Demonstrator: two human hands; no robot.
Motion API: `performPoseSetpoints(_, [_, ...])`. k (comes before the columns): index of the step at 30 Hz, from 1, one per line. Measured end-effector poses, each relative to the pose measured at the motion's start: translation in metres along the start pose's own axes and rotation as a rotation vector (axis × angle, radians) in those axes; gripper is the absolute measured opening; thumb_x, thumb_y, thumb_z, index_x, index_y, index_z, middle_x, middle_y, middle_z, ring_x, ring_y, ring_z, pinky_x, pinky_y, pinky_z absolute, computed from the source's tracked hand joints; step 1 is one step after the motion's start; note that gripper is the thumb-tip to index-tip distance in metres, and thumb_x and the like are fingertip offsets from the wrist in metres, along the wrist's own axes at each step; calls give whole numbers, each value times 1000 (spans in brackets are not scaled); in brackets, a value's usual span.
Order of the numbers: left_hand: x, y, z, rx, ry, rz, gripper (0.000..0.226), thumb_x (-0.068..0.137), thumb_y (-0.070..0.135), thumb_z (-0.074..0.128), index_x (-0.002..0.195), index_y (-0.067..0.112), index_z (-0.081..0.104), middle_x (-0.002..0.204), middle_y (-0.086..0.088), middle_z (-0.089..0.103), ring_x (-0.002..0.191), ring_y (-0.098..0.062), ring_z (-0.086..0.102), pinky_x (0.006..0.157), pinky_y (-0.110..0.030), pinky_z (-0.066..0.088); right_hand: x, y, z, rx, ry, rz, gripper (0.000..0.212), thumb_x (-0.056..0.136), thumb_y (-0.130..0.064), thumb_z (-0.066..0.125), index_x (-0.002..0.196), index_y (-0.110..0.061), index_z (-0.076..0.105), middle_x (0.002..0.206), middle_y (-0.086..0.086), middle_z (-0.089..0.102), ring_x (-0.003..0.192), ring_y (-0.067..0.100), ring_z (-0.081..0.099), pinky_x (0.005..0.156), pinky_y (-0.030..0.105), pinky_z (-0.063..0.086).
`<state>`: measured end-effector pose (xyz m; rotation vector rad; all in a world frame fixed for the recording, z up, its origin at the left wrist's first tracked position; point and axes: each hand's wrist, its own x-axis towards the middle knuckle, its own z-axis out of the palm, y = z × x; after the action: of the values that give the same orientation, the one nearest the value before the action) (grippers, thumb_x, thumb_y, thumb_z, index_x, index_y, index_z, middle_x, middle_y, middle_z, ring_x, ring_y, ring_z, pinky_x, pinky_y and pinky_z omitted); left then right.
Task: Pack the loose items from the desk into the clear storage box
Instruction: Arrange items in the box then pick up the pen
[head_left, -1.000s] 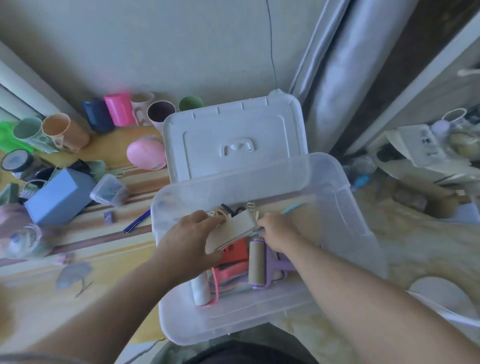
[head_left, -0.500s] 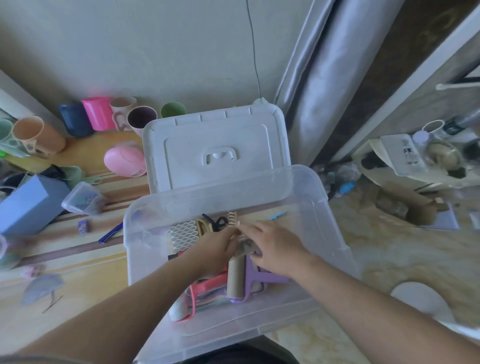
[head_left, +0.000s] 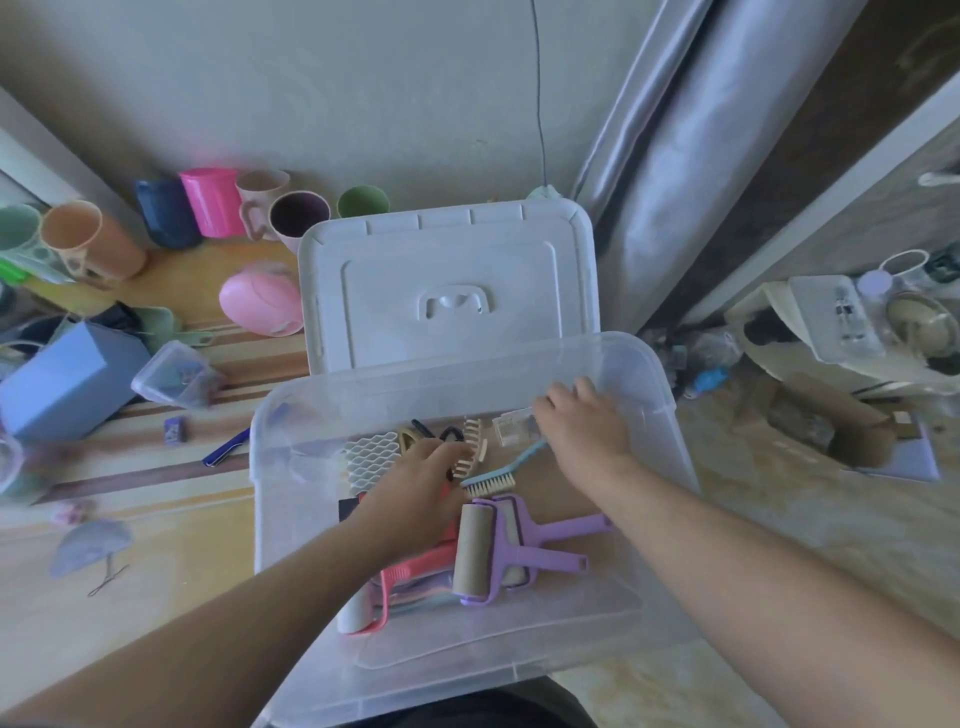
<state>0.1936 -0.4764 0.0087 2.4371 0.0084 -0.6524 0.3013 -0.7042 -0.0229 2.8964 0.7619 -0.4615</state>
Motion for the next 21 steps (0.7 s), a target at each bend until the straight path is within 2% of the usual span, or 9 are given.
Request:
performPoseSetpoints(5, [-21,-17,-7,41,45,-7,42,94,29,56,135,35,55,135,7,51,119,-19,53,98,-39,48,18,-7,15,-62,-55,7,34,87,2,62,117,-14,59,121,6,51,117,36,44,74,38,32])
performPoseSetpoints(9, [-35,-26,-11,60,51,-30,41,95,30,57,135,37,57,140,10,49,124,-18,49,103,-33,44,10,-8,47,22,-6,-19,30,77,-1,76,101,-14,63,115,6,53,100,32,53,66,37,46])
performPoseSetpoints(10, [-36,-28,-13,75,52,-28,41,95,30,57,135,38,57,141,10,48,126,-18,48,105,-33,43,10,-9,52,51,-1,-12,31,76,-1,77,98,-15,61,116,5,52,101,31,54,68,37,50])
performPoseSetpoints(12, [-36,-29,-16,100,59,-17,44,93,30,58,136,38,56,142,7,47,130,-21,44,108,-35,40,9,-14,54,155,-11,29,27,80,-4,71,102,-16,62,125,2,51,115,29,52,81,38,53])
performPoseSetpoints(15, [-36,-29,-23,131,98,17,52,86,29,61,136,38,53,143,4,43,132,-25,38,109,-39,39,3,-25,42,413,5,125,42,87,-13,66,129,-17,65,140,-1,52,133,26,46,106,41,47])
performPoseSetpoints(16, [-36,-29,-26,146,124,36,55,84,29,62,137,38,52,144,3,42,133,-25,37,110,-41,39,0,-30,35,479,30,128,45,88,-16,67,133,-17,65,139,-1,55,132,27,48,109,41,45])
performPoseSetpoints(18, [-38,-30,-35,151,198,85,59,82,29,64,139,37,52,143,2,43,133,-26,38,108,-43,42,-6,-45,16,576,125,96,43,86,-18,71,129,-17,69,132,-1,61,125,30,54,108,43,47])
performPoseSetpoints(21, [-44,-40,-57,104,351,185,52,83,28,63,135,34,57,138,1,48,131,-25,41,103,-43,45,-10,-83,-26,677,359,-22,38,81,-12,80,119,-14,73,121,3,65,115,29,60,104,39,47])
